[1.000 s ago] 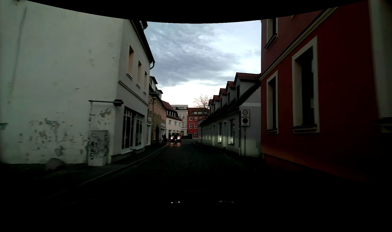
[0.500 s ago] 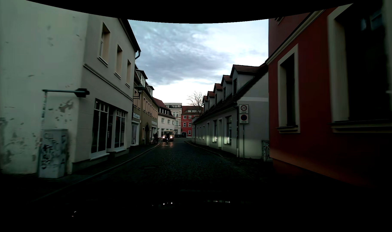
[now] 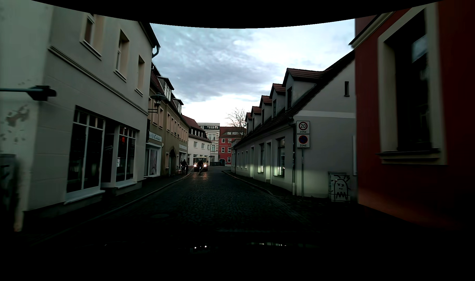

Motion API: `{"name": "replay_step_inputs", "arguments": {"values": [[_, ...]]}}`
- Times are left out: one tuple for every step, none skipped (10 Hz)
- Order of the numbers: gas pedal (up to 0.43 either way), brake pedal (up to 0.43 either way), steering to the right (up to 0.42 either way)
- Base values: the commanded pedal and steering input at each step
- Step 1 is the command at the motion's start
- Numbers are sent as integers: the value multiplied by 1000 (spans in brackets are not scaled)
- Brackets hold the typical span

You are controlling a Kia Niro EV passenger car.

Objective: Follow the waypoints while adhering to traffic rules and regulations

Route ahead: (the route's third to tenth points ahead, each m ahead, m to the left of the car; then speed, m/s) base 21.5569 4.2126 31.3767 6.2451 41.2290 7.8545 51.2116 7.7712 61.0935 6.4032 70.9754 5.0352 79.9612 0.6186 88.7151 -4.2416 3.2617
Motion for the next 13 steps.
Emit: {"name": "replay_step_inputs", "arguments": {"values": [[0,152,-43],[0,171,-49],[0,171,-50],[0,165,-50],[0,159,-52],[0,152,-49],[0,128,-42],[0,104,-30],[0,73,-18],[0,49,-3],[0,37,11],[0,30,24],[0,12,36]]}}
